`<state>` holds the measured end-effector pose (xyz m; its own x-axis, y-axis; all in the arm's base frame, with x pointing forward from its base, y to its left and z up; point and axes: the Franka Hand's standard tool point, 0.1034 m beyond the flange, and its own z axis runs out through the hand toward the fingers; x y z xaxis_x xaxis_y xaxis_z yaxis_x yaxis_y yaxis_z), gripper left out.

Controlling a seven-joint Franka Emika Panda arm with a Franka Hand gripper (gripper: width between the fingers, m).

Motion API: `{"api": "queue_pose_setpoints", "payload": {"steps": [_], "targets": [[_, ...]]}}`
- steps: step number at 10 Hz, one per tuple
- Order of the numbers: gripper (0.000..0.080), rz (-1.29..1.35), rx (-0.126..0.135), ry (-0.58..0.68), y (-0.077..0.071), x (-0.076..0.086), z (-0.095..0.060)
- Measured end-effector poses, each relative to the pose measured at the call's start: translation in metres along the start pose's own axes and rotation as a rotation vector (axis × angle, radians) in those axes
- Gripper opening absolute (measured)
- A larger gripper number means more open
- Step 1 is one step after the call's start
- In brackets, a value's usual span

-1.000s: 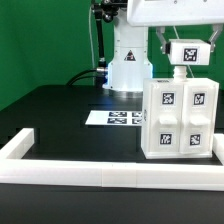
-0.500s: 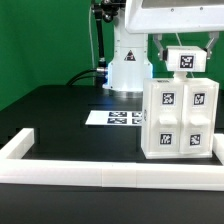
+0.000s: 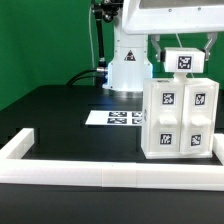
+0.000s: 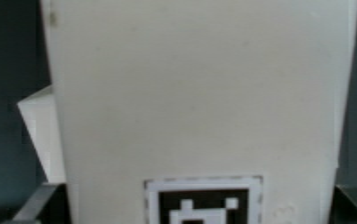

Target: Assemble cabinet

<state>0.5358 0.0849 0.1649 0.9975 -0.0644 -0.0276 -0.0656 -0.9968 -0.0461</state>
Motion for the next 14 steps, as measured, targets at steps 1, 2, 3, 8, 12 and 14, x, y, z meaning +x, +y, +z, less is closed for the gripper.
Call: {"api": "queue_pose_setpoints", "payload": {"steps": [1,2,3,8,12,14], "targets": [[0.0553,0.0,-0.001,-0.004,0.0013,-0.0004,0.0037],[0.0553,-0.001,-0.002,-0.007,0.0007,-0.001,0.0065],[0.0553,-0.001,-0.003,-0.005,0.0008,-0.0005,0.008],[0.0553,-0.001,-0.002,0.002,0.0007,0.0013,0.0075],[0.0643,-0.001,-0.002,0.002,0.0007,0.0012,0.0076],[0.0648,-0.001,-0.002,0.002,0.0007,0.0012,0.0077]]}}
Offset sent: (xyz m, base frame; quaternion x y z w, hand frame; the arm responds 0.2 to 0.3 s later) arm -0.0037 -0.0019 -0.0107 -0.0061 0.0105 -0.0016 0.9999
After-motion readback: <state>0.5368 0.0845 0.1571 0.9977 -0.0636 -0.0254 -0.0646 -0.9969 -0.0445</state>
